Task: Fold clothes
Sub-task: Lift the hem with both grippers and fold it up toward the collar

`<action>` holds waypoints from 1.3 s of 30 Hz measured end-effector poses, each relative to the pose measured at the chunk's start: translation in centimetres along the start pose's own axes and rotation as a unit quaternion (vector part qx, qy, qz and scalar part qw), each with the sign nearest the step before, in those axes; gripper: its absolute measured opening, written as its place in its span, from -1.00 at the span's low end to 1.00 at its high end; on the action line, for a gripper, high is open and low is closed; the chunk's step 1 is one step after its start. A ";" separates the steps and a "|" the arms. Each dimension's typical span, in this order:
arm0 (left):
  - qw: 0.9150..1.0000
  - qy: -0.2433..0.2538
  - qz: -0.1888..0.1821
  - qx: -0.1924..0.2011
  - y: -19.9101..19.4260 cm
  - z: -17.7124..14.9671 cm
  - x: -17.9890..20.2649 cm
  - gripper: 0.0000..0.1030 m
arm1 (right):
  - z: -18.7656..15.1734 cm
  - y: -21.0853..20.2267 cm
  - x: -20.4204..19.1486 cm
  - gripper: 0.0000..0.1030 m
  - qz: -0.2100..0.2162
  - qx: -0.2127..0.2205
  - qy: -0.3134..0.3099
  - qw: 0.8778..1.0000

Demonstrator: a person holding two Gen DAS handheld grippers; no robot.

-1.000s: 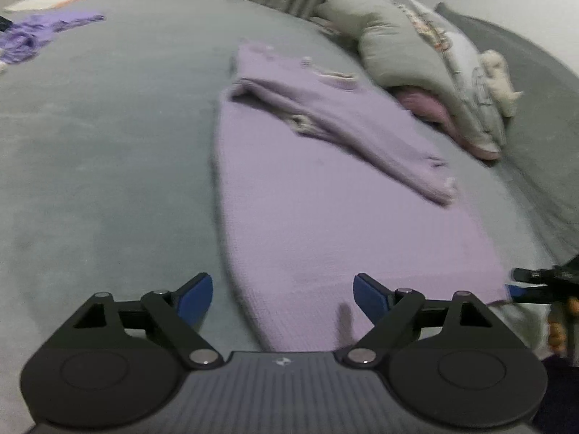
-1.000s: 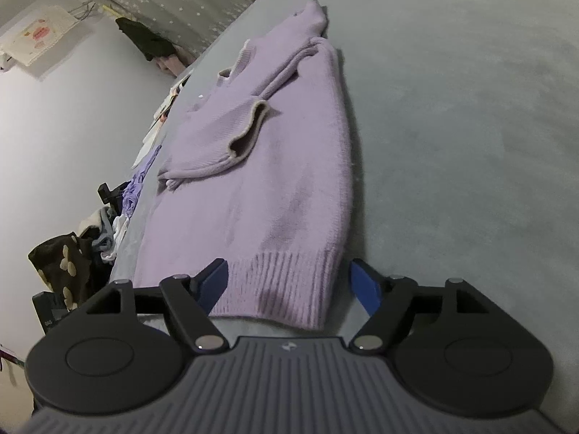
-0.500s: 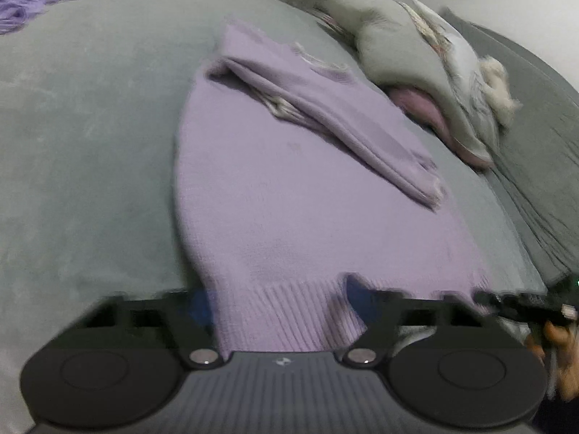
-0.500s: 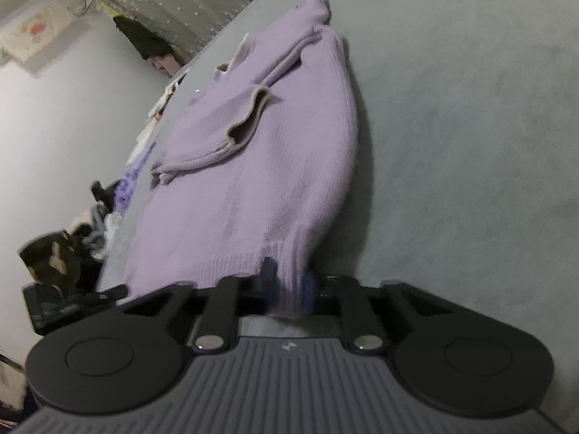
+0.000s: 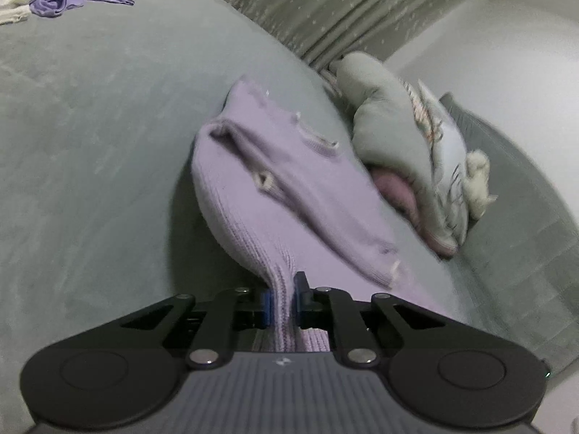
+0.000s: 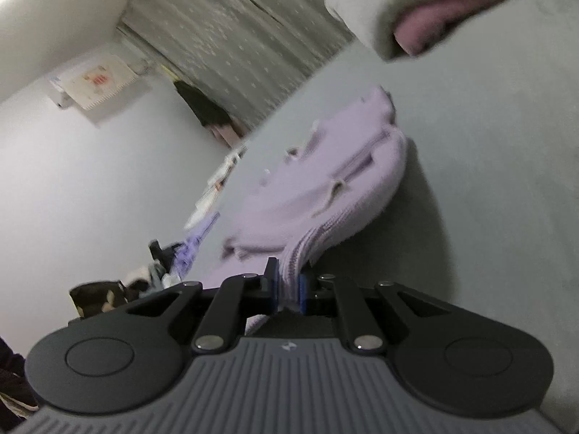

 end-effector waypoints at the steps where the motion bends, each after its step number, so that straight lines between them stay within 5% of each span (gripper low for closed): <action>1: 1.000 -0.002 -0.002 0.000 0.1 0.1 0.0 -0.79 | 0.2 0.0 -0.1 -0.79 0.003 0.004 0.000 1.000; 17: 0.995 -0.077 -0.051 0.032 0.4 3.0 -0.3 -0.80 | 3.3 2.1 -0.9 -0.80 0.035 0.068 -0.004 0.997; 25: 0.994 -0.090 -0.050 0.047 1.4 8.8 1.1 -0.81 | 8.1 5.6 -1.1 -0.80 0.025 0.078 -0.028 0.996; 34: 0.992 -0.106 -0.016 0.062 10.4 19.9 5.4 -0.81 | 17.7 15.2 -0.6 -0.81 -0.019 0.105 -0.032 0.994; 39: 0.990 -0.116 0.048 0.069 17.7 24.7 5.3 -0.81 | 21.9 22.2 2.5 -0.81 -0.071 0.110 -0.018 0.991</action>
Point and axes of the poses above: each gripper's, at about its wrist camera, not at the fingertips, and y roughly the way its jaws point, x to its right, z to its top, the point moved 1 cm from there along y, roughly the way its jaws point, and after that the axes turned 2 degrees about -y, right-handed, at the moved point
